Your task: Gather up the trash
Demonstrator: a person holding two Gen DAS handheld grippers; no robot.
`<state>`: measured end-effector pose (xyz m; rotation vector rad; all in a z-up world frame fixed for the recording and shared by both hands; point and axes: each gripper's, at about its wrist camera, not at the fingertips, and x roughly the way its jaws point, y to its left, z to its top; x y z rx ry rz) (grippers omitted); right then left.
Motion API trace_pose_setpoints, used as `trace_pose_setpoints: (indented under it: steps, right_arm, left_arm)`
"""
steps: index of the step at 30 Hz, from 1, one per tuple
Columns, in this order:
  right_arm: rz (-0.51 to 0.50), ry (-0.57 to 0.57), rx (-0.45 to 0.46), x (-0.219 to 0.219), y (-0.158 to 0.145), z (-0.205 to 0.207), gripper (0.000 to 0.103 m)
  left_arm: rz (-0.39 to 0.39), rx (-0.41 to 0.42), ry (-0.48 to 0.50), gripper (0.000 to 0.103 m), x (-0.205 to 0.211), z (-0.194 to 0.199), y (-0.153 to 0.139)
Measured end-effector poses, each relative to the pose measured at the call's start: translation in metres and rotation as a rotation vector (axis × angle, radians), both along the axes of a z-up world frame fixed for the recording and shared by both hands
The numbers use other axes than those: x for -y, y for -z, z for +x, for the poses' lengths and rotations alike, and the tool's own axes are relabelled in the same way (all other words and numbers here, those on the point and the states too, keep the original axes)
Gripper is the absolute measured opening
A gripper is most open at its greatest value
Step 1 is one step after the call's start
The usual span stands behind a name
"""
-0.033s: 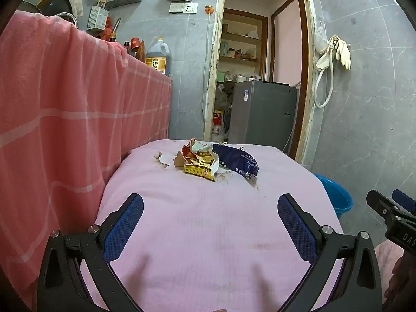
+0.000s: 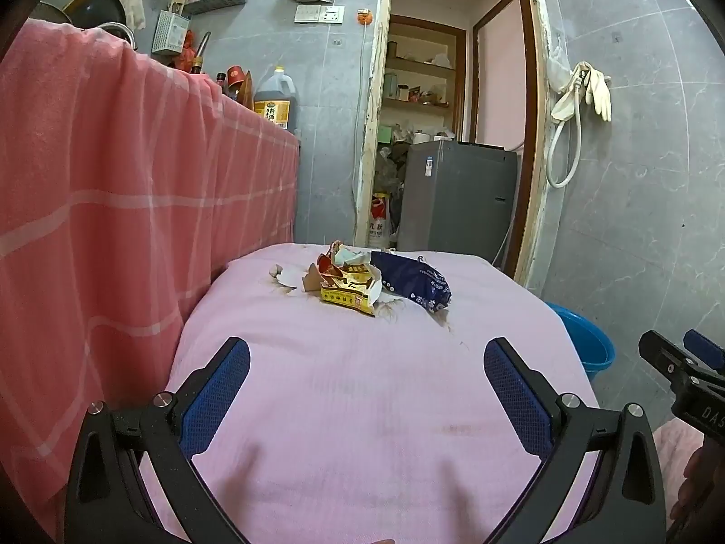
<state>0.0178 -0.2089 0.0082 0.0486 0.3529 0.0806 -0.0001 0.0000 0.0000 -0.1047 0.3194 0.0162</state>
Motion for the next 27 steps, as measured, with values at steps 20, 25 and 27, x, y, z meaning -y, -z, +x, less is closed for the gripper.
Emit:
trace_pose_setpoints:
  steps: [20,25,27]
  right_arm:
    - [0.004,-0.002,0.006,0.0009,-0.0019,-0.0017,0.103]
    - [0.005,-0.002,0.006,0.001,-0.0018,-0.0017,0.103]
    - [0.004,-0.001,0.006,0.001,-0.0019,-0.0019,0.103]
  left_arm:
    - [0.006,0.003,0.004,0.101,0.001,-0.0008,-0.0019]
    - [0.007,0.005,0.005,0.101,0.0009,-0.0022,-0.0028]
    - [0.008,0.004,0.004,0.101,0.0014,-0.0019,-0.0033]
